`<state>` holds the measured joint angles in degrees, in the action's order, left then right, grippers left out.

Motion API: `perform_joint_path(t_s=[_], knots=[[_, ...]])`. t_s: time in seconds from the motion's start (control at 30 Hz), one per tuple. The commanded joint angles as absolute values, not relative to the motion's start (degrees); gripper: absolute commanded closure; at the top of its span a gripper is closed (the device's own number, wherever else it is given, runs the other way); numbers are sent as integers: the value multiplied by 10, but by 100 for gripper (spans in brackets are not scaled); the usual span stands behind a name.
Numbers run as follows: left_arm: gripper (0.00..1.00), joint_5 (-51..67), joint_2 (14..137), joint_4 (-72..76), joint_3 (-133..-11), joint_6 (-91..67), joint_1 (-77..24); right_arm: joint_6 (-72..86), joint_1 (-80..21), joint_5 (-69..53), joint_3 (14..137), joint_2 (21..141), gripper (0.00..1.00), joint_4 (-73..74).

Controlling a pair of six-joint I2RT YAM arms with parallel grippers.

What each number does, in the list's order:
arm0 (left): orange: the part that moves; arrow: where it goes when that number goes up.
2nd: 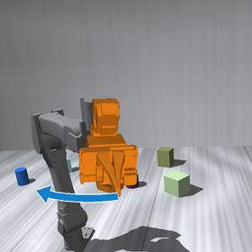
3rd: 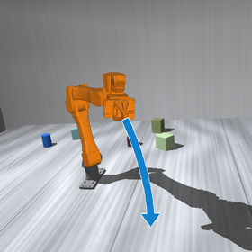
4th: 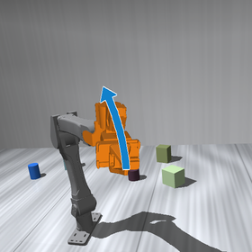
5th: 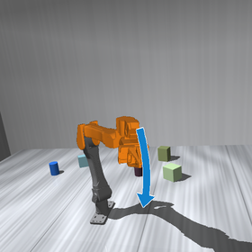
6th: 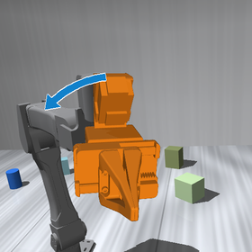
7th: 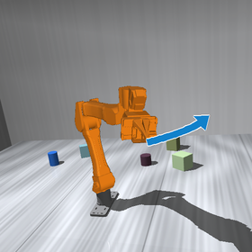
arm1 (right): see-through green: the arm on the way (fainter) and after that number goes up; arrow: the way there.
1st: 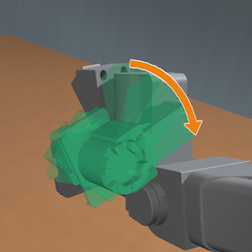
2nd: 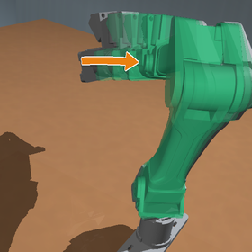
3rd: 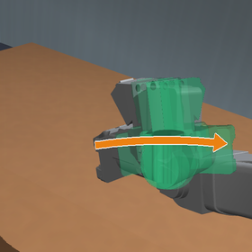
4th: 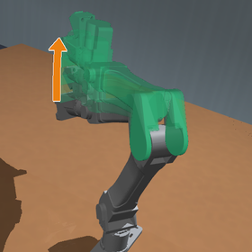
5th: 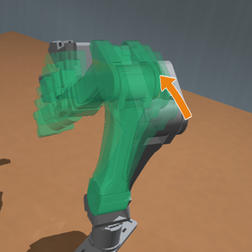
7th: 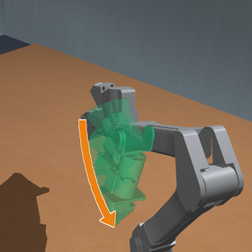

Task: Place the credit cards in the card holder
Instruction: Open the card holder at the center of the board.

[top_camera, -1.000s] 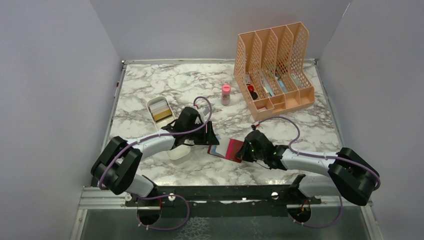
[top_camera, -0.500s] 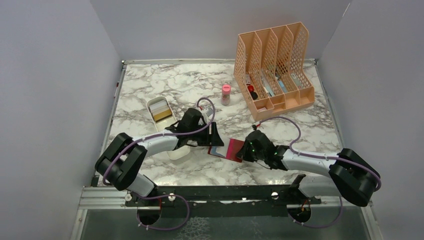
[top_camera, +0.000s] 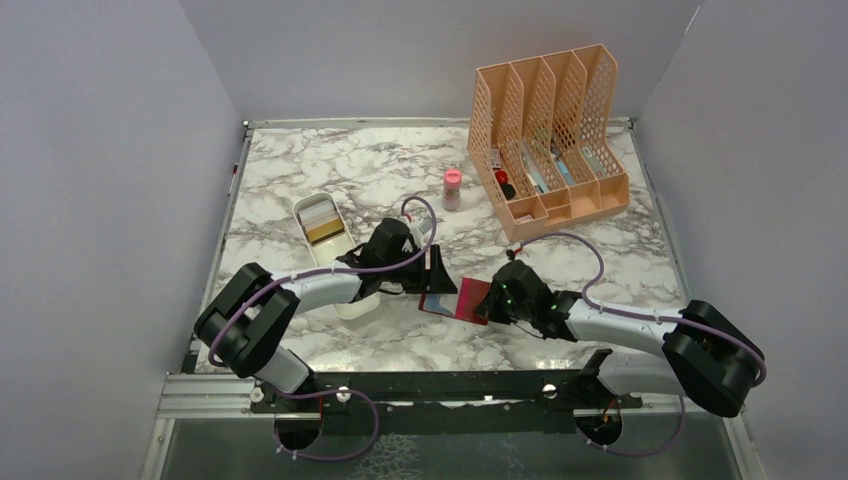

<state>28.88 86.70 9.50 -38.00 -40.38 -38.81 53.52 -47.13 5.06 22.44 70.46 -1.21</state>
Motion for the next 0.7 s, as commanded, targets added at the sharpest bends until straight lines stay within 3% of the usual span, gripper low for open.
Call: perform_joint_path(t_s=[0.0,0.4,0.67], knots=[[37,327,867,154,-385,-438,-406,510,-468,64,223,689,91,20],[37,326,888,167,-432,-454,-448,473,-468,48,258,548,79,102],[37,326,954,175,-488,-448,-465,478,-468,23,242,440,77,110]])
